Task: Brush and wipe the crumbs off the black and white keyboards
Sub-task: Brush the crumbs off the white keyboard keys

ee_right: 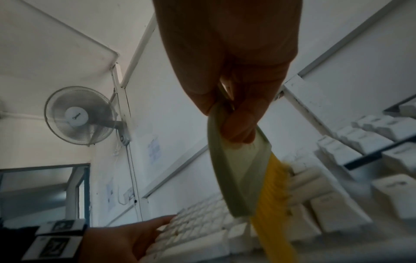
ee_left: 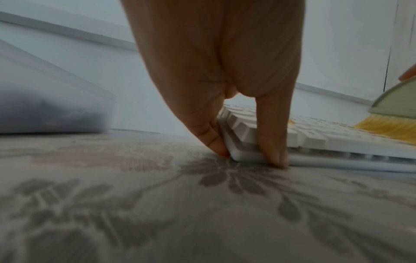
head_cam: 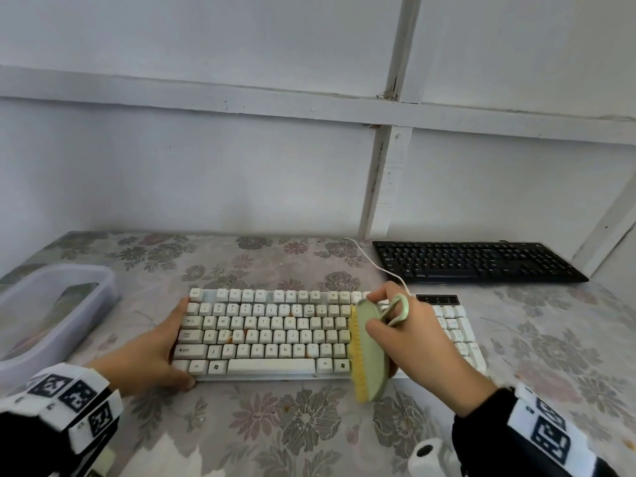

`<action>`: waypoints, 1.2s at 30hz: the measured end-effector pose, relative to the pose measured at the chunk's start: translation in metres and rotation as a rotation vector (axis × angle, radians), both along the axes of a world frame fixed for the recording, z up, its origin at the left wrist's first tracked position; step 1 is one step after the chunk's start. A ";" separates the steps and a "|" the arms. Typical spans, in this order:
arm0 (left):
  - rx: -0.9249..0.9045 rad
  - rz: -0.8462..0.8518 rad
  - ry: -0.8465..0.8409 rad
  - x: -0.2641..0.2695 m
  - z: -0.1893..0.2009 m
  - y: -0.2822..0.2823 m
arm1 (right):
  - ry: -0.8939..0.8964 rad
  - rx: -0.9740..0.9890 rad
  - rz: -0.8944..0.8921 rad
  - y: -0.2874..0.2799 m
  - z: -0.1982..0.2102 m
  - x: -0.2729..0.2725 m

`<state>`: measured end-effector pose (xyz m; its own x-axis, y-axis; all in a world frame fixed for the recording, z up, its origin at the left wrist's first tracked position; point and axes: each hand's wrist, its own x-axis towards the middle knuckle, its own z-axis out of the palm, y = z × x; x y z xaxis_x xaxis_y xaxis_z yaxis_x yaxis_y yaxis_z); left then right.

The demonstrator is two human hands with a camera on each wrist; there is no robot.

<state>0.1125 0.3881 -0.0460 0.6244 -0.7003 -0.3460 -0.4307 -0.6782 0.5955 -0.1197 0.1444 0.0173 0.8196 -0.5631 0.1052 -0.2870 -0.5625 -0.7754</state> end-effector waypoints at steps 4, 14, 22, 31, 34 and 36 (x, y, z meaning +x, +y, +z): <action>0.014 0.013 0.011 0.000 0.000 0.001 | -0.064 -0.025 -0.029 -0.009 0.021 0.008; 0.041 0.008 -0.018 -0.004 0.003 0.000 | -0.041 -0.010 0.052 -0.005 0.009 0.026; 0.044 0.025 -0.006 0.000 -0.001 0.001 | -0.070 0.039 0.012 -0.007 0.021 0.019; 0.059 0.039 0.001 0.001 -0.003 0.001 | -0.035 0.025 0.034 0.008 0.002 0.017; 0.048 0.035 -0.002 0.003 -0.004 0.001 | 0.008 0.044 0.071 0.009 0.002 0.010; 0.058 0.037 -0.010 0.002 -0.003 0.001 | -0.031 0.044 0.019 0.003 0.010 0.013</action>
<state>0.1147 0.3892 -0.0489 0.6535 -0.6553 -0.3788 -0.4104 -0.7273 0.5501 -0.1065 0.1475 0.0277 0.8269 -0.5522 0.1058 -0.2524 -0.5328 -0.8077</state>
